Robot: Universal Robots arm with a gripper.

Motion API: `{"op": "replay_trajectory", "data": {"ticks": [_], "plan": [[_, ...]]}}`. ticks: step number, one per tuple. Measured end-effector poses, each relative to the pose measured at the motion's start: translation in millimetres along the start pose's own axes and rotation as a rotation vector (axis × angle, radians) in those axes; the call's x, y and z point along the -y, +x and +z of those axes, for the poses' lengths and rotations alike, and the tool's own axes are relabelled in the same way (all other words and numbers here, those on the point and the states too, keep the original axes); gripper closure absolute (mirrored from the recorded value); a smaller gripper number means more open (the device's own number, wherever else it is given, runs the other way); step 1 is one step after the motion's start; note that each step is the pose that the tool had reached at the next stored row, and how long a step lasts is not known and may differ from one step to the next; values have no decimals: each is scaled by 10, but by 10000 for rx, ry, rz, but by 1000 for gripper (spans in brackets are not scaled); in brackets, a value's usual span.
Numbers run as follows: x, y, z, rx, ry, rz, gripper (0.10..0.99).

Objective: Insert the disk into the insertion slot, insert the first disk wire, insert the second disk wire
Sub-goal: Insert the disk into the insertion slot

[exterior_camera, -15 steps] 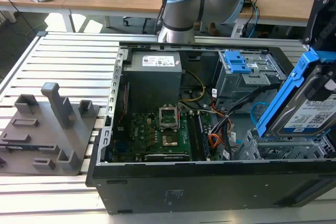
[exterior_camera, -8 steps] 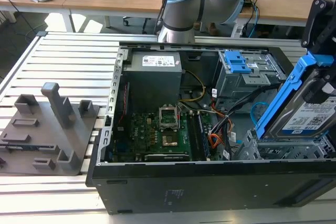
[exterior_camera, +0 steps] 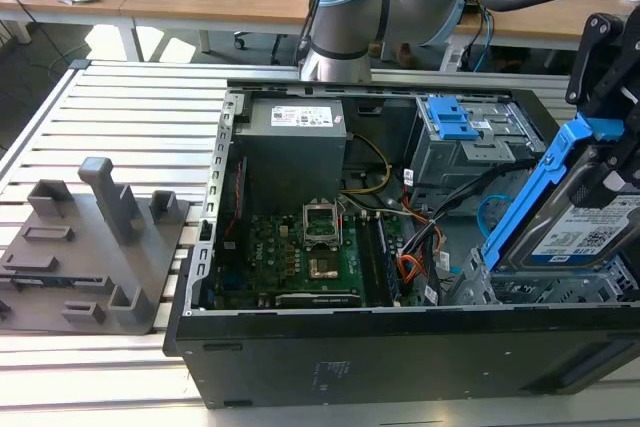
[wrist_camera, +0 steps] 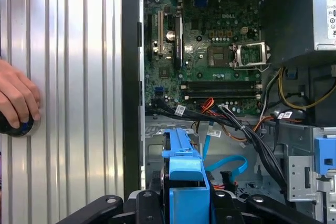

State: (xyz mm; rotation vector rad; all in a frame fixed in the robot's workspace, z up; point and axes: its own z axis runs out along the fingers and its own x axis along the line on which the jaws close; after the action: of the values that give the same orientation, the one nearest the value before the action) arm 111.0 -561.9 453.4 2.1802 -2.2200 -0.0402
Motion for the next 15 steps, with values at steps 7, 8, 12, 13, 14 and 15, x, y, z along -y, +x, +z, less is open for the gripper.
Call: {"op": "replay_trajectory", "data": {"ticks": [7, 8, 12, 13, 14, 15], "plan": [[84, -80, 36, -1, -1, -2, 722], [87, -83, 48, 0, -1, -2, 722], [97, -97, 90, -2, -2, -3, 722], [101, -102, 97, -1, -2, -3, 722], [106, -111, 111, -1, -1, -2, 722], [107, -115, 121, -1, -2, -1, 722]]}}
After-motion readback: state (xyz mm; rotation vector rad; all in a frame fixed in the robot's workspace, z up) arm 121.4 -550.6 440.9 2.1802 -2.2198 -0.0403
